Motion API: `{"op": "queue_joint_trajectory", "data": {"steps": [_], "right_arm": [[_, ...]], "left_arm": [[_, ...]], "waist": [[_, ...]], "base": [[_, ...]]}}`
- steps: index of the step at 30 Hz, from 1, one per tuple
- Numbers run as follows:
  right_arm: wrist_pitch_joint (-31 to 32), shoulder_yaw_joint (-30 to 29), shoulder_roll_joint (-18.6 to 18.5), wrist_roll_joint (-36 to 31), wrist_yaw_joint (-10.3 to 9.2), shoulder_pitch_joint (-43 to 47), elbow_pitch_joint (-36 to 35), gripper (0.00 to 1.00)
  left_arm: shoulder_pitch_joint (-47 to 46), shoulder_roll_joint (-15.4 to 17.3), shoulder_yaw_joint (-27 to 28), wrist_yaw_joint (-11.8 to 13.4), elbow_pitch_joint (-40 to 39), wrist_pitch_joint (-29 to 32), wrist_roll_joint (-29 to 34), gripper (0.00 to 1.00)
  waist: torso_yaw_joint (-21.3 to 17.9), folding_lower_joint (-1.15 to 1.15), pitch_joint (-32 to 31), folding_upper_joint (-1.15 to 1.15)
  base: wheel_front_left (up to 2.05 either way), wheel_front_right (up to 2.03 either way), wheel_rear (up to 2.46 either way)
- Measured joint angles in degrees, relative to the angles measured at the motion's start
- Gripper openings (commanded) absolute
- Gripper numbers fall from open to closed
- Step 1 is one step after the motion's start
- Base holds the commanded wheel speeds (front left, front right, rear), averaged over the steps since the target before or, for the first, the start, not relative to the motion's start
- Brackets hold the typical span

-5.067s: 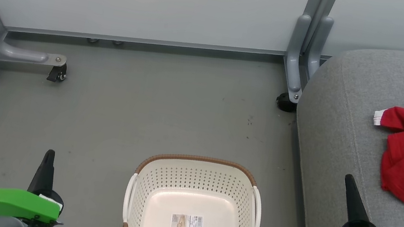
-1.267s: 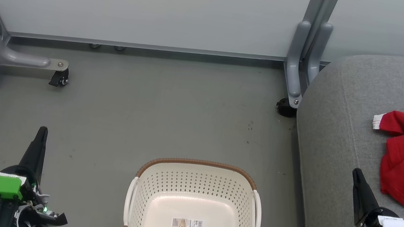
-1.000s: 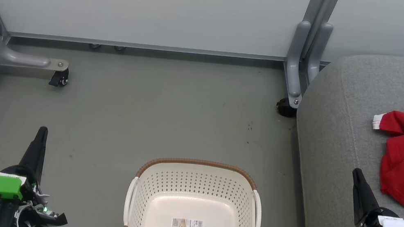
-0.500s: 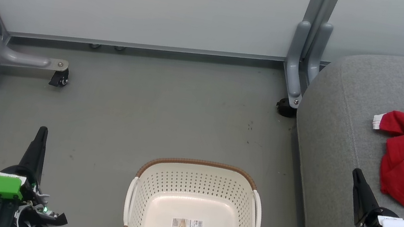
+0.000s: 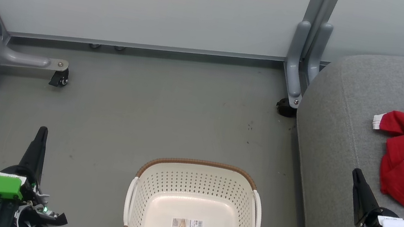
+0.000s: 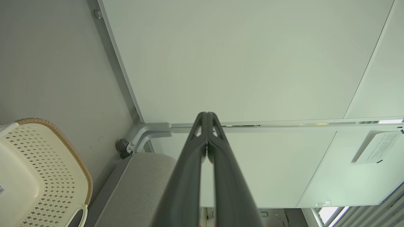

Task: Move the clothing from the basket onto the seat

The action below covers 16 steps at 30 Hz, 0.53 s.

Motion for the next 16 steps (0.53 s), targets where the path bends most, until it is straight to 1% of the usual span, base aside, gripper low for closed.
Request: {"op": "queue_joint_trajectory", "data": {"steps": [16], "right_arm": [[0.15,-0.18,0.15,-0.08,0.0,-0.01,0.01,0.0]], "left_arm": [[0.0,0.0,-0.01,0.0,0.01,0.0,0.0,0.0]], "waist": [[0.0,0.0,0.0,0.0]], "base": [[0.0,0.0,0.0]]}}
